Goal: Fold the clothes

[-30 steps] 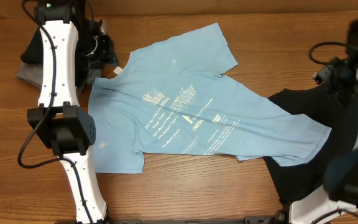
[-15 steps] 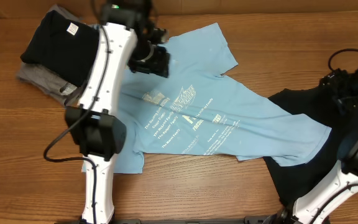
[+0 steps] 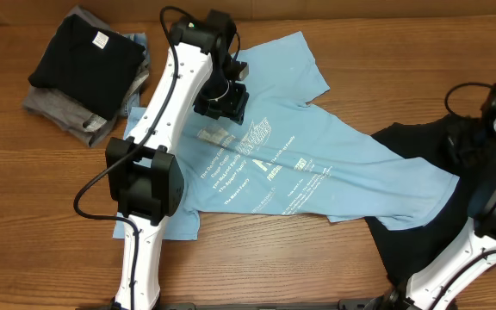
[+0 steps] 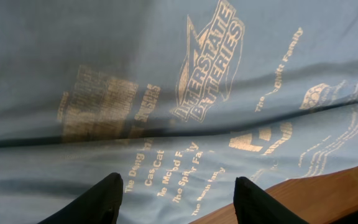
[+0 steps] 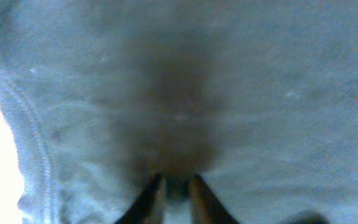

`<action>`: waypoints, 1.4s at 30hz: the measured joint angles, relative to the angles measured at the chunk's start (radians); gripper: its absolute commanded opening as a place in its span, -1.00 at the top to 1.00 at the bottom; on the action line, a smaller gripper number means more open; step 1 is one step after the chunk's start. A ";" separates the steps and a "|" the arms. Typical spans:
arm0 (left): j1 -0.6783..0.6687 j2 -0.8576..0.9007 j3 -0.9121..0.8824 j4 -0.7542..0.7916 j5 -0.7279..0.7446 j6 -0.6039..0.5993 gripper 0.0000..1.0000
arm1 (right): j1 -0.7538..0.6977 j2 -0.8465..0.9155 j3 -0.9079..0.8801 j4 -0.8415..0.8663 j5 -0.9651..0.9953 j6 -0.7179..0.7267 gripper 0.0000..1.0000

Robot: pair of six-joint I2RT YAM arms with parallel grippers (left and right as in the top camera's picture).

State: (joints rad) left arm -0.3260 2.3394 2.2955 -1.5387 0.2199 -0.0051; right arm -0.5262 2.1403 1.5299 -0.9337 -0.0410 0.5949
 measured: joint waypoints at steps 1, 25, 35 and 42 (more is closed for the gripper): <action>0.000 0.000 -0.006 0.000 0.000 -0.001 -0.12 | -0.011 0.000 -0.002 -0.001 0.008 0.013 0.93; 0.000 0.000 -0.025 0.035 -0.015 -0.004 -0.44 | -0.411 0.012 0.481 -0.375 -0.105 -0.127 -0.32; -0.009 0.000 -0.040 0.051 -0.015 -0.003 -0.17 | -0.209 0.012 0.175 -0.276 0.007 -0.040 0.56; -0.049 0.000 -0.146 0.118 -0.014 0.003 0.27 | -0.285 0.012 0.082 -0.245 0.124 0.050 0.67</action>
State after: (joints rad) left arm -0.3748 2.3394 2.1498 -1.4204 0.2054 -0.0021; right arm -0.8112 2.1525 1.6115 -1.1790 0.0834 0.6449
